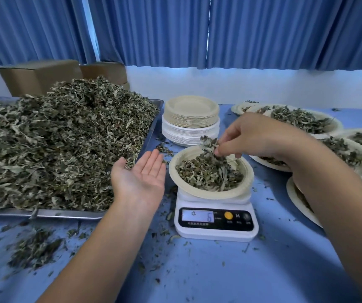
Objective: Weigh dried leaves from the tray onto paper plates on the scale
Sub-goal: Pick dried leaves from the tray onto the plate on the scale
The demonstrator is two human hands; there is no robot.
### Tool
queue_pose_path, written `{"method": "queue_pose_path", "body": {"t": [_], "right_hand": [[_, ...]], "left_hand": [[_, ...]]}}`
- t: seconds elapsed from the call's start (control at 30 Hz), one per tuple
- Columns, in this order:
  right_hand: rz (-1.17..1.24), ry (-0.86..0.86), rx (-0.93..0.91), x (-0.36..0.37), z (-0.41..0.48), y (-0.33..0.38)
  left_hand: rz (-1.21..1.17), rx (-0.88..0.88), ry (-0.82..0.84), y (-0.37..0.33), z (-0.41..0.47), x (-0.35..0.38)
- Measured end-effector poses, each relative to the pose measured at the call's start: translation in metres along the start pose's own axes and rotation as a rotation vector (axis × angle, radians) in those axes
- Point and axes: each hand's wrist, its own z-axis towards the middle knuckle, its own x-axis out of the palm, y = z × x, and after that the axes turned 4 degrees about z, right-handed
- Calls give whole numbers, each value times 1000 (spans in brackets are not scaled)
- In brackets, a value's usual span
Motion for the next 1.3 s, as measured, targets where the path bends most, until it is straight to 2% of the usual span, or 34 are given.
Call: {"method": "queue_pose_path", "body": {"t": [0.1, 0.2, 0.53, 0.9, 1.3], "right_hand": [[-114, 68, -12, 7, 0, 0], [-172, 65, -23, 13, 2, 0], [-41, -134, -96, -6, -1, -2], [-68, -231, -178, -4, -2, 3], [-92, -180, -168, -2, -3, 3]], "left_hand": [[22, 8, 2, 2, 1, -1], [35, 15, 3, 3, 1, -1], [53, 26, 12, 3, 3, -3], [64, 32, 11, 4, 3, -2], [72, 26, 5, 6, 1, -2]]}}
